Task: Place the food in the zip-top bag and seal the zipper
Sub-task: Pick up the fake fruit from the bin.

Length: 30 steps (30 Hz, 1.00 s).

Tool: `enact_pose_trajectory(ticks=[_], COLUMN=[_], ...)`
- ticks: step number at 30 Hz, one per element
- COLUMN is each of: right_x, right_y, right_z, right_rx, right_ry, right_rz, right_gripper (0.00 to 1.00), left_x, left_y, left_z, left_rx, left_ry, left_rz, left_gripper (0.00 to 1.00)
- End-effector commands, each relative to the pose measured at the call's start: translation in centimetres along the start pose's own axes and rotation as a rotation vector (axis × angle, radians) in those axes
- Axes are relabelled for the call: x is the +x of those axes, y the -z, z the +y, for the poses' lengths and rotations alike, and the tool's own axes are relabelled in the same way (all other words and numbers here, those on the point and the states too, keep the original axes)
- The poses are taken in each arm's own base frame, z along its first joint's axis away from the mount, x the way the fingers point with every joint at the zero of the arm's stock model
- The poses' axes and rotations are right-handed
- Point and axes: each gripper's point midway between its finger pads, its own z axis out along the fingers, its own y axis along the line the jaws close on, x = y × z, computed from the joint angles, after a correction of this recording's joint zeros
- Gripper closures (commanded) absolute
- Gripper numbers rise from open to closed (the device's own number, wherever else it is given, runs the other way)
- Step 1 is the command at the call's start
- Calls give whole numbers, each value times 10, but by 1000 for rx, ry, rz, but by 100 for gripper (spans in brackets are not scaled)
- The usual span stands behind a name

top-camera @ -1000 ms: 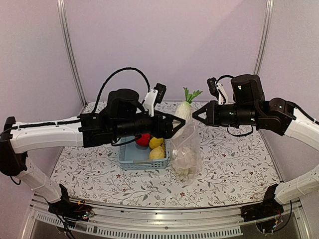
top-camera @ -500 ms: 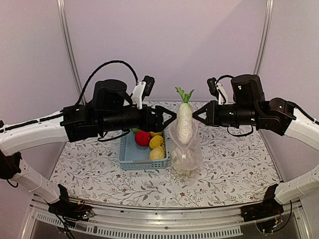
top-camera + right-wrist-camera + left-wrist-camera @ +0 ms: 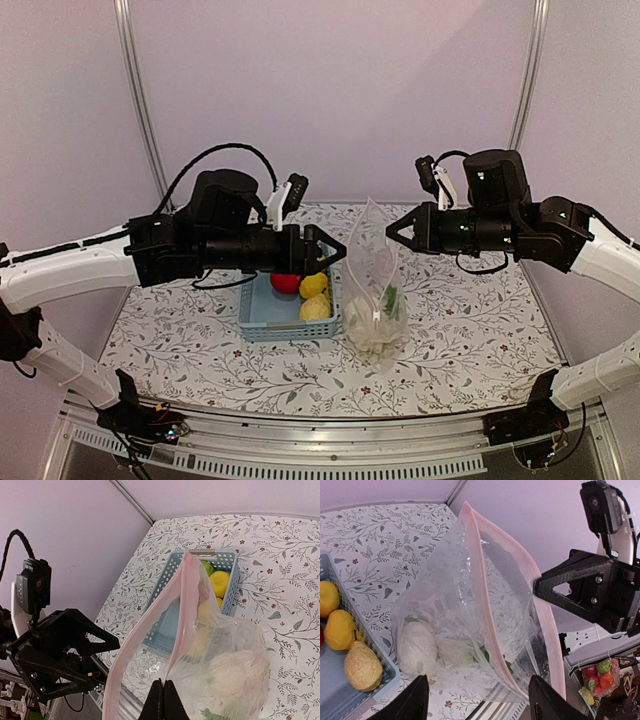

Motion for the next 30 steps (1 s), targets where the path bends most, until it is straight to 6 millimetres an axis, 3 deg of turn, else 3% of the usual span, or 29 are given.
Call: enact_pose_trajectory(ticks=[1,4,7,10,17,23,30], right_x=[-6,-4,-5,-11,-8,-5,-4], right_y=[3,3,6,10,10,9,9], right_z=[6,5,5,0,-2,-6,-10], right_rx=[-16,-14,-14,19,30,42,55], right_ry=[-2,-2,2,12,17,17,17], right_rz=[-21,-18,-18,-46,-41,-34,-33], right_gripper=[100,100,100,100,100,100,100], left_x=[5,3,-5,-12,-3,7,23], left_y=[-7,-7,-2,8,14,2,-27], left_z=[-1,2,25,63,167,229,273], left_rx=[37,22,-25,-82,-387,-607,-693], left_ry=[31,16,44,122,160,96,90], left_rz=[25,16,3,-9,54,141,247], left_gripper=[32,32,31,25,19,12,7])
